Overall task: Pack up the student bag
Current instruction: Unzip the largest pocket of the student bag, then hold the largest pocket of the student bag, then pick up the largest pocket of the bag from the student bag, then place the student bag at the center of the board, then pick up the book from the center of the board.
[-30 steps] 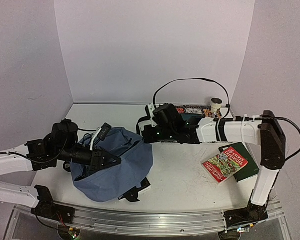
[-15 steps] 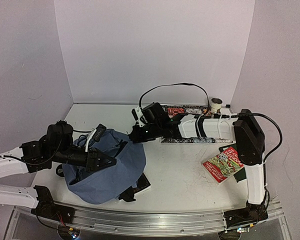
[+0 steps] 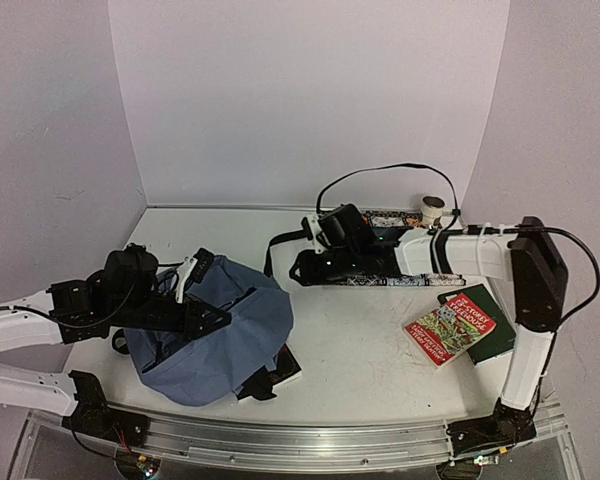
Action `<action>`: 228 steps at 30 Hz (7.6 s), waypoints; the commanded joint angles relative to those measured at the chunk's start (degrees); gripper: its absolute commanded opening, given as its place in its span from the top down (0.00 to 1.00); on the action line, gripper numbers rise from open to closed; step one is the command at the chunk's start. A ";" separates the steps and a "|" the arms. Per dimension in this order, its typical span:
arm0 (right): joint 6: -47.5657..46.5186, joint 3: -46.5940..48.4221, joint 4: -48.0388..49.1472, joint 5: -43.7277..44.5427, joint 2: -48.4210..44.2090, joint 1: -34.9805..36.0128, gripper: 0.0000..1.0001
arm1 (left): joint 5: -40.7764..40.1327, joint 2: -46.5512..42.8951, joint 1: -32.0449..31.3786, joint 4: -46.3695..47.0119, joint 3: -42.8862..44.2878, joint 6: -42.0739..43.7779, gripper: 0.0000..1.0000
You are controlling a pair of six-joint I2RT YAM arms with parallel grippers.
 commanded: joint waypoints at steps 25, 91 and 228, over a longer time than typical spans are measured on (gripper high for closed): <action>12.75 -25.36 8.21 -0.60 -11.80 7.63 0.52 | -15.43 18.32 2.36 0.53 14.19 1.31 0.45; 24.50 -22.71 41.85 -11.97 -3.54 11.25 1.00 | -4.66 34.57 5.55 4.47 19.59 -17.82 0.28; 27.56 -31.70 26.51 -12.89 -2.51 12.63 0.49 | 1.23 31.64 4.58 2.68 -0.98 -12.90 0.50</action>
